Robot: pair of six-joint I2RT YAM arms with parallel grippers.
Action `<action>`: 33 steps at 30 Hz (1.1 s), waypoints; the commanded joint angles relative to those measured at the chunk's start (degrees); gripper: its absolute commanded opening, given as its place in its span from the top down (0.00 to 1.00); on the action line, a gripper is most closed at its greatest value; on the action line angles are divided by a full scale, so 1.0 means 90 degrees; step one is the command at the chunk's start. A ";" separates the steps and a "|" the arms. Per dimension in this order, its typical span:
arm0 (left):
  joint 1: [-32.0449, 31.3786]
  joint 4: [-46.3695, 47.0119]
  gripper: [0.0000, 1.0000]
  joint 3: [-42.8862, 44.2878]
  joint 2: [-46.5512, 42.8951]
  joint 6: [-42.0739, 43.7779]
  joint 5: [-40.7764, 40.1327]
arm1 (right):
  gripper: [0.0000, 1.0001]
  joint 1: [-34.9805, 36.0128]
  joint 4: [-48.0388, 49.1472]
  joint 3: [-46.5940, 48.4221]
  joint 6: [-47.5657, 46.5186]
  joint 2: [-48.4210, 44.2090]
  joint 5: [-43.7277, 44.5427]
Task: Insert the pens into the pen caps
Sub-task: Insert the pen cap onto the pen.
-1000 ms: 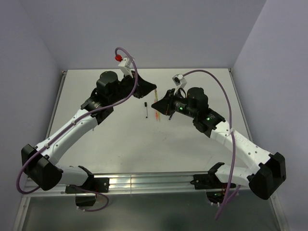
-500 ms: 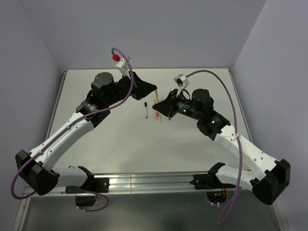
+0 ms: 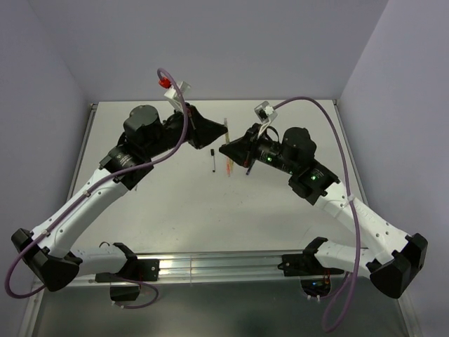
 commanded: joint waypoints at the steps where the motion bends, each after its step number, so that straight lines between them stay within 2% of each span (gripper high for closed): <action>1: -0.0418 -0.1007 0.79 0.0177 -0.0143 0.0048 0.0918 | 1.00 -0.0094 0.1100 0.0602 -0.0044 -0.0073 0.0796; 8: -0.0427 -0.1115 0.71 0.0432 -0.0231 0.0185 0.0742 | 1.00 -0.0084 0.1003 0.0709 -0.0044 -0.0073 0.0728; 12: -0.0427 -0.1242 0.66 0.0520 -0.0396 0.0321 0.0285 | 1.00 -0.0084 0.0974 0.0738 -0.0064 -0.0083 0.0708; 14: -0.0427 -0.1232 0.62 0.0549 -0.0494 0.0389 0.0041 | 1.00 -0.0094 0.0973 0.0729 -0.0054 -0.0102 0.0679; 17: -0.0418 -0.1203 0.48 0.0685 -0.0631 0.0526 -0.0614 | 1.00 -0.0084 0.1003 0.0700 0.0053 -0.0093 0.0504; 22: -0.0398 -0.1242 0.38 0.1212 -0.0466 0.0751 -0.1472 | 1.00 0.0033 0.1032 0.0631 0.0161 -0.0053 0.0327; 29: -0.0242 -0.1300 0.34 0.1954 0.0120 0.0849 -0.1056 | 1.00 0.0179 0.0964 0.0660 0.0151 0.0034 0.0327; 33: -0.0125 -0.1145 0.34 0.2034 0.0384 0.0800 -0.0743 | 1.00 0.0248 0.0935 0.0709 0.0161 0.0093 0.0288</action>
